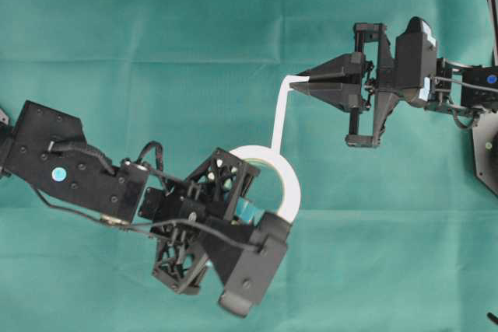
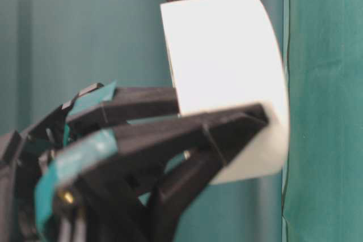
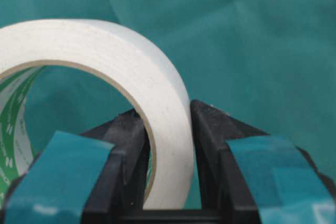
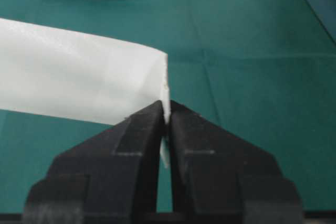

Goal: Peel off the duct tape with your right arm.

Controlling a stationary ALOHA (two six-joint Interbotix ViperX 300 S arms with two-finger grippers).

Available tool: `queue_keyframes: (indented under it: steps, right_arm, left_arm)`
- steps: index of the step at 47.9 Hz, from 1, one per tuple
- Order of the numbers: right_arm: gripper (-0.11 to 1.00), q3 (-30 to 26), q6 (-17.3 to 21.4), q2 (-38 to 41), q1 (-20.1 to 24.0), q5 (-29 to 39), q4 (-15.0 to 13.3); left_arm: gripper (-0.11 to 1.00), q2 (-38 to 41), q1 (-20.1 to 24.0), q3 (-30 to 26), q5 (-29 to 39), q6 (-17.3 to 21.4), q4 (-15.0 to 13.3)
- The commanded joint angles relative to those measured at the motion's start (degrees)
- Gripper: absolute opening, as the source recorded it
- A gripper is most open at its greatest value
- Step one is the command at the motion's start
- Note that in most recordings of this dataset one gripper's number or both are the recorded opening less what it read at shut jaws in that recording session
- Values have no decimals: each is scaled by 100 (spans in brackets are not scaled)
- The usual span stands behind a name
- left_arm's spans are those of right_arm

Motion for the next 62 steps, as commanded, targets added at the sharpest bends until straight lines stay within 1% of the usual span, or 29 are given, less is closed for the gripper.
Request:
queue_keyframes:
  steps: [1, 9, 15, 27, 39, 55, 62]
  right_arm:
    - [-9, -88, 18, -18, -246, -44, 44]
    - [-9, -105, 18, 35, -343, -44, 44]
    - [-9, -149, 18, 132, -448, -44, 44]
    - [-9, -316, 18, 422, -642, -53, 44]
    - [-9, -448, 18, 668, -800, -53, 44]
    - [-9, -510, 18, 809, -976, -70, 44]
    - [-9, -519, 18, 879, -1063, -114, 44]
  left_arm:
    - [20, -149, -396, 0, -70, 360, -44]
    - [20, -185, -545, 114, -88, 1002, -44]
    - [20, -193, -668, 88, -88, 1283, -53]
    - [20, -246, -861, 53, -88, 1635, -62]
    - [20, -343, -967, 88, -237, 1907, -62]
    - [20, -369, -1072, 35, -369, 2232, -62]
    - [20, -369, -1125, 18, -448, 2294, -62]
